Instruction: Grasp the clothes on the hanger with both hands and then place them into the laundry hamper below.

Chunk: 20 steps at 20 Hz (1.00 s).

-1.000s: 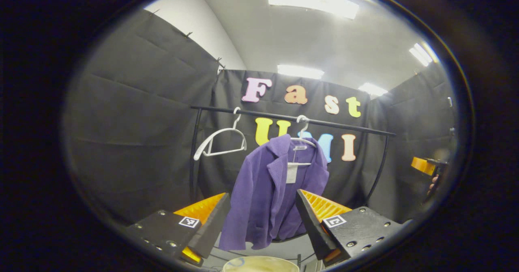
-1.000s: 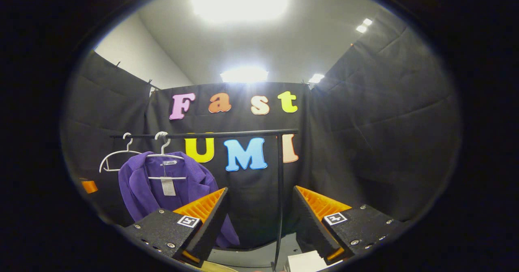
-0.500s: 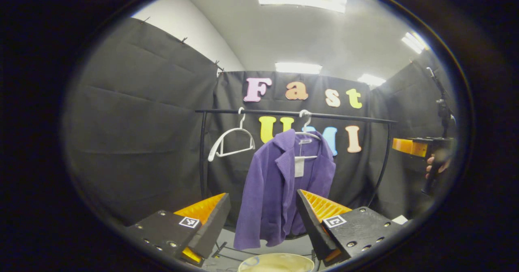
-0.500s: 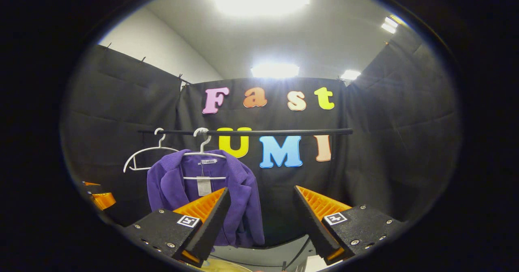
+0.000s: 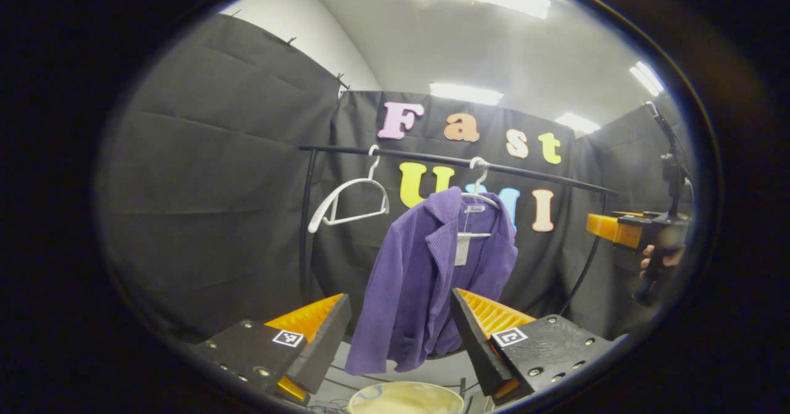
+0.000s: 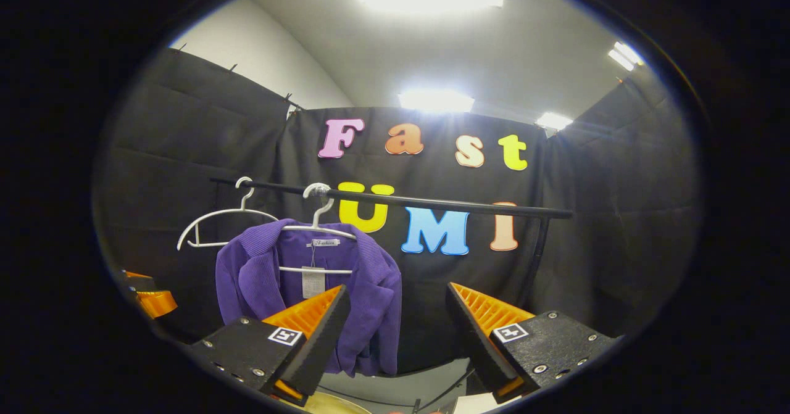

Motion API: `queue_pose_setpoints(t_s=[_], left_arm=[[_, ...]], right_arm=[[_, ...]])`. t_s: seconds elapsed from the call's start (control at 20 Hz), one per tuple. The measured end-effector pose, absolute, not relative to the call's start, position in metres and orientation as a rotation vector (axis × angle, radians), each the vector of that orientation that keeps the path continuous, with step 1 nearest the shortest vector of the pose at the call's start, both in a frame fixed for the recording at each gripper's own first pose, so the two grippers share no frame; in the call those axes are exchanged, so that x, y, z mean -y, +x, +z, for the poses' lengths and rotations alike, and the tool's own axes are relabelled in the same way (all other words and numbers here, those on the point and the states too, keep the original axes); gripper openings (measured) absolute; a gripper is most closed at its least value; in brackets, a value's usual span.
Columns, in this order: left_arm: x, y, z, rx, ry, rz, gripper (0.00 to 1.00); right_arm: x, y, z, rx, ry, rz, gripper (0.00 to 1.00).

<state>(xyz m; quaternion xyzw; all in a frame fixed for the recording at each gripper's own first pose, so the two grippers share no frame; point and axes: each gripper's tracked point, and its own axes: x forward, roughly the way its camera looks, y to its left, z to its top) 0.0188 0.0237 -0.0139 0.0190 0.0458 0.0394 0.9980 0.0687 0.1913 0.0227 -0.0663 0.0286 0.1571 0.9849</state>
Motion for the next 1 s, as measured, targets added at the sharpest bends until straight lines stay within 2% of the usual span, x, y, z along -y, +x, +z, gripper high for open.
queue_pose_setpoints(t_s=[0.2,0.25,0.4,0.5,0.55,0.6,0.8,1.0], left_arm=[[-0.007,0.061,0.001,-0.069,0.011,0.099,0.93],[-0.001,0.075,0.004,-0.063,0.012,0.105,0.97],[0.018,0.115,0.001,-0.061,-0.001,0.139,0.97],[0.027,0.142,-0.007,-0.067,-0.012,0.163,0.90],[0.030,0.155,-0.011,-0.075,-0.012,0.176,0.90],[0.034,0.165,-0.015,-0.081,-0.008,0.188,0.97],[0.034,0.199,-0.028,-0.088,0.034,0.273,0.97],[0.024,0.228,-0.049,-0.117,0.033,0.380,0.97]], right_arm=[[-0.214,0.099,0.006,-0.132,-0.041,0.403,0.97],[-0.216,0.111,0.002,-0.143,-0.021,0.421,0.97],[-0.225,0.148,-0.013,-0.162,-0.027,0.465,0.96],[-0.237,0.168,-0.023,-0.160,-0.041,0.501,0.96],[-0.240,0.178,-0.031,-0.160,-0.050,0.510,0.96],[-0.243,0.187,-0.036,-0.157,-0.058,0.517,0.97],[-0.262,0.223,-0.062,-0.171,-0.059,0.566,0.96],[-0.272,0.256,-0.089,-0.167,-0.088,0.563,0.96]])
